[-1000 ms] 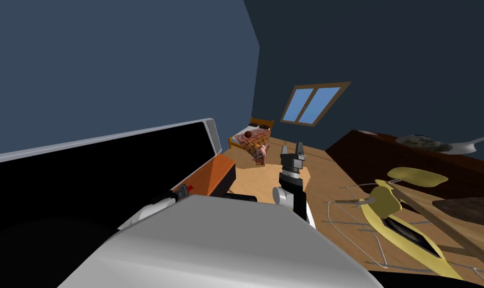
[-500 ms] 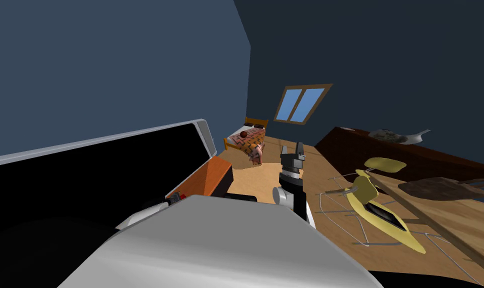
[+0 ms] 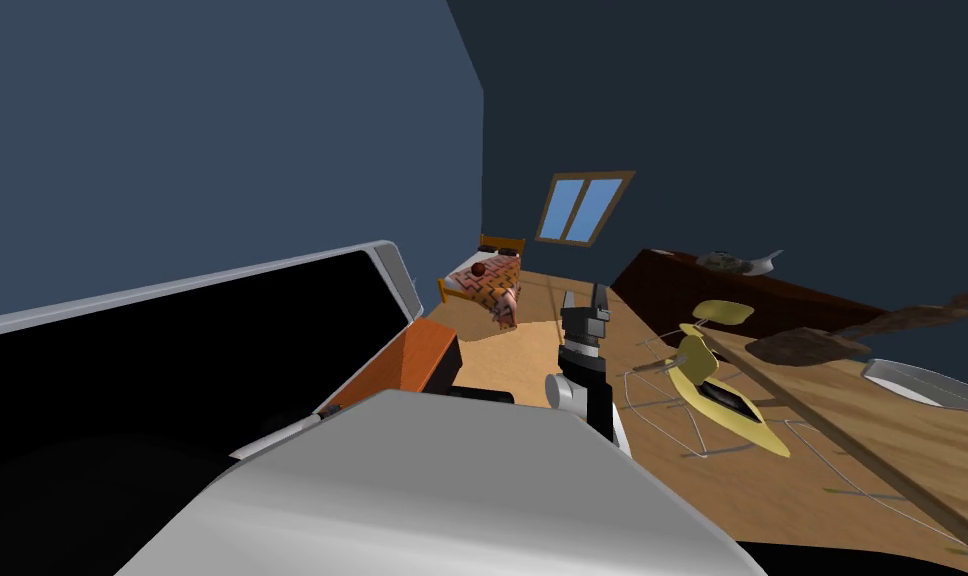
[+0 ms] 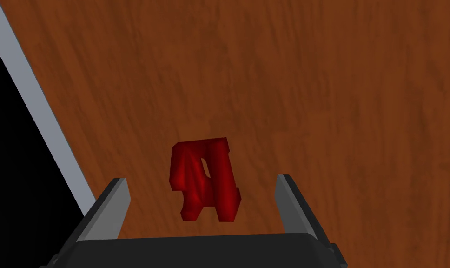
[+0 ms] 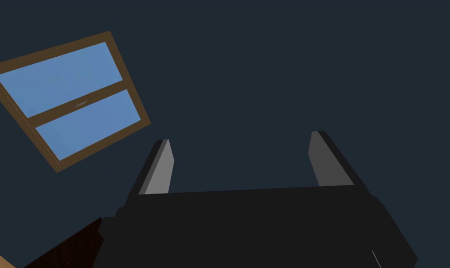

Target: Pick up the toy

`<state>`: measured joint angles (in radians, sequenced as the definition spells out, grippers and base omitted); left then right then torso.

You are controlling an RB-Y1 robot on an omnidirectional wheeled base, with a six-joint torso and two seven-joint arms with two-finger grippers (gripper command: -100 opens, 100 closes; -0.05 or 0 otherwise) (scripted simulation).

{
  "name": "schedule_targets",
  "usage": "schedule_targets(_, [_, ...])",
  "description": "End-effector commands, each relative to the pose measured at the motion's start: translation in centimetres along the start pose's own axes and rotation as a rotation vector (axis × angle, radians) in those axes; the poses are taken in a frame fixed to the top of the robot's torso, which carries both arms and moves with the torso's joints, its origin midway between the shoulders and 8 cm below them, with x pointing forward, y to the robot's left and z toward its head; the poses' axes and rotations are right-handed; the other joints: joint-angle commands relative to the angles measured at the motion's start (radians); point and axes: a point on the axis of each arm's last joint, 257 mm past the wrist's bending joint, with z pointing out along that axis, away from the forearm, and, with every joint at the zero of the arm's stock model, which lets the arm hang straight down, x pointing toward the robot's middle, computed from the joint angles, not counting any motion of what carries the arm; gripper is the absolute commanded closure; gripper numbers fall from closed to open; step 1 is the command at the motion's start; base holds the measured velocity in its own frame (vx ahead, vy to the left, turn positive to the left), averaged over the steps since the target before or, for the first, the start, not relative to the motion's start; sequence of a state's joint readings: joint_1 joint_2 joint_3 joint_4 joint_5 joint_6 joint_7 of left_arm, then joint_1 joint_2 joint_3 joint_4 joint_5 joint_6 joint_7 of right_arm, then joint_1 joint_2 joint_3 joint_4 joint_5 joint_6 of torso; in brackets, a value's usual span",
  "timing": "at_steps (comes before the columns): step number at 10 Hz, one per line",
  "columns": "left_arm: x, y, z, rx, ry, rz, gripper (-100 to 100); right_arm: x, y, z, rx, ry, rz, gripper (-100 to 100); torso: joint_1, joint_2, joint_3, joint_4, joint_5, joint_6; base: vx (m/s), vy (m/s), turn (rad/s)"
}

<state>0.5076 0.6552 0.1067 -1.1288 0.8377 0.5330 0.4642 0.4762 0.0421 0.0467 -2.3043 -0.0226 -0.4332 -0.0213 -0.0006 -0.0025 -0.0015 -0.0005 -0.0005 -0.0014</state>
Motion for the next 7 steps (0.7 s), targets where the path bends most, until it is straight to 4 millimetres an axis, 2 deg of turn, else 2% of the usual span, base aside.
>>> schedule_targets(1, [-1.1,0.4,0.2,-0.019,-0.022,-0.032,-100,0.0,0.0,0.0,0.000,0.000,0.000,0,0.000,0.000,0.000,0.000,0.000,0.000,0.041,0.014,-0.083])
schedule_targets(4, [-5.2,2.3,0.1,-0.083,-0.097,-0.162,-100,0.0,0.0,0.0,0.000,0.000,0.000,0,0.000,0.001,0.000,0.000,0.000,0.000,0.047,0.016,-0.154])
schedule_targets(7, [-7.7,3.9,0.0,-0.125,-0.145,-0.256,-100,0.0,0.0,0.0,0.000,0.000,0.000,0,0.001,0.000,0.000,0.000,0.000,-0.001,0.048,0.027,-0.110])
